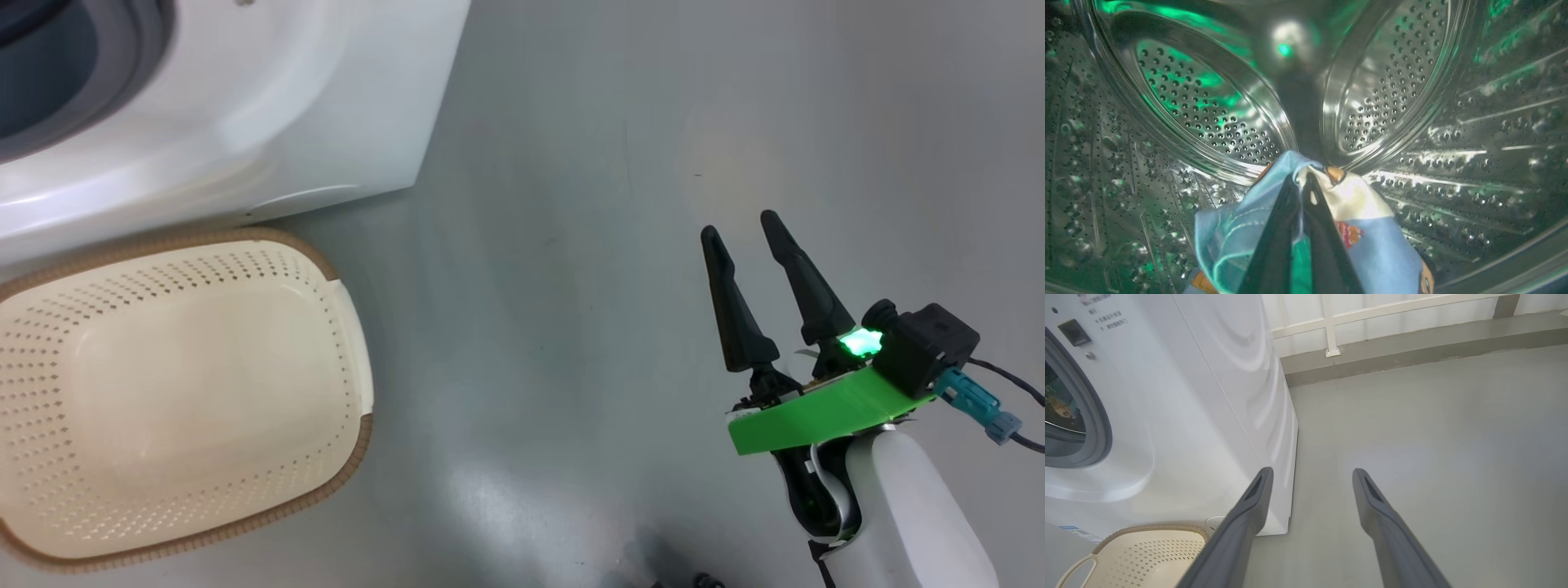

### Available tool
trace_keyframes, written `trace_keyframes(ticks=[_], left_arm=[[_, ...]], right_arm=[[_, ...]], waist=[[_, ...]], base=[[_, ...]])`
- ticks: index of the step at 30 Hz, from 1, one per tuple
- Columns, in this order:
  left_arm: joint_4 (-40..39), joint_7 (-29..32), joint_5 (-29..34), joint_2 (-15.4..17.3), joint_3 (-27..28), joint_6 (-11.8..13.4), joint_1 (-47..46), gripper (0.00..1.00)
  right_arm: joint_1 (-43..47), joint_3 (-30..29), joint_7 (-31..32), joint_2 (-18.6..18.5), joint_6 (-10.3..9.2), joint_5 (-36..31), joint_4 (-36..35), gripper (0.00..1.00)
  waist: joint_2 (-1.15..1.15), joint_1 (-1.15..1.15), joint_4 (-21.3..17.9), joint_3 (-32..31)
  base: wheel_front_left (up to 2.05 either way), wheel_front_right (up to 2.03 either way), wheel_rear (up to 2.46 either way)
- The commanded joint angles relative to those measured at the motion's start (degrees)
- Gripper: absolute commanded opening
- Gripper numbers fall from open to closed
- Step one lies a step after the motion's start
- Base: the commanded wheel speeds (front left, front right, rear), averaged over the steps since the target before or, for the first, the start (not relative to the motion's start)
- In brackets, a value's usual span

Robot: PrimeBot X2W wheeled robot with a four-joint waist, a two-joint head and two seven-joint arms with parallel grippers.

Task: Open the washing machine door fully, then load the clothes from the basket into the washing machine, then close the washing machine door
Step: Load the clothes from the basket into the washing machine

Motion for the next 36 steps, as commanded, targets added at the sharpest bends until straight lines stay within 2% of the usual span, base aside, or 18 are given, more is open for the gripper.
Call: trace_keyframes(ticks=[1, 5, 13, 14, 15, 16, 17, 19, 20, 28, 36], left_arm=[[-0.2, -0.3, 1.4, 2.7, 0.2, 0.2, 1.2, 0.0], [4.4, -0.3, 2.7, 3.0, -0.8, 0.1, 1.3, 0.0], [14.8, 1.8, 2.5, 3.1, -2.6, -1.9, -1.8, 0.0], [15.7, 2.7, 2.5, 3.0, -3.0, -2.1, -2.1, 0.07], [16.4, 3.3, 2.4, 3.0, -3.3, -2.3, -2.4, 0.32], [16.9, 3.8, 2.2, 2.9, -3.4, -2.5, -2.6, 0.41], [17.3, 4.1, 1.9, 2.8, -3.5, -2.6, -2.9, 0.46], [17.8, 4.4, 1.6, 2.7, -3.8, -2.8, -3.2, 0.88], [18.0, 4.4, 1.4, 2.6, -3.9, -2.8, -3.3, 1.0], [18.5, 1.7, -1.7, 1.3, -3.6, -3.2, -2.3, 1.0], [15.1, 0.0, -7.1, -0.9, -3.7, -3.2, 2.2, 1.0]], right_arm=[[0.4, 1.5, -0.3, 0.2, 0.09, 0.6, -1.0, 1.0], [0.7, 2.2, -0.3, 0.4, 0.09, 0.6, -0.8, 1.0], [0.9, 2.4, -0.3, 0.5, 0.09, 0.8, -0.7, 1.0], [0.9, 2.4, -0.3, 0.5, 0.09, 0.8, -0.7, 1.0], [1.0, 2.3, -0.3, 0.6, 0.09, 0.8, -0.7, 1.0], [1.0, 2.3, -0.3, 0.6, 0.09, 0.8, -0.7, 1.0], [1.0, 2.3, -0.3, 0.6, 0.09, 0.8, -0.7, 1.0], [0.9, 2.2, -0.3, 0.6, 0.09, 0.8, -0.6, 1.0], [0.9, 2.2, -0.3, 0.7, 0.09, 0.9, -0.6, 1.0], [0.8, 1.6, -0.3, 0.4, 0.09, 0.7, -0.4, 1.0], [1.4, 1.0, -0.3, -0.2, 0.09, 0.5, -0.3, 1.0]], waist=[[0.0, 0.0, -0.5, -0.2], [0.0, 0.0, -1.2, -0.5], [0.0, 0.0, -1.6, -0.8], [0.0, 0.0, -1.6, -0.8], [0.0, 0.0, -1.5, -0.9], [0.0, 0.0, -1.4, -0.9], [0.0, 0.0, -1.4, -1.0], [0.0, 0.0, -1.1, -1.1], [0.0, 0.0, -1.0, -1.2], [0.0, 0.0, 0.0, -2.4], [0.0, 0.0, 1.4, -4.2]], base=[[0.0, 0.0, 0.0], [0.0, 0.0, 0.0], [0.0, 0.0, 0.0], [0.0, 0.0, 0.0], [0.0, 0.0, 0.0], [0.0, 0.0, 0.0], [0.0, 0.0, 0.0], [0.0, 0.0, 0.0], [0.0, 0.0, 0.0], [0.0, 0.0, 0.0], [0.0, 0.0, 0.0]])
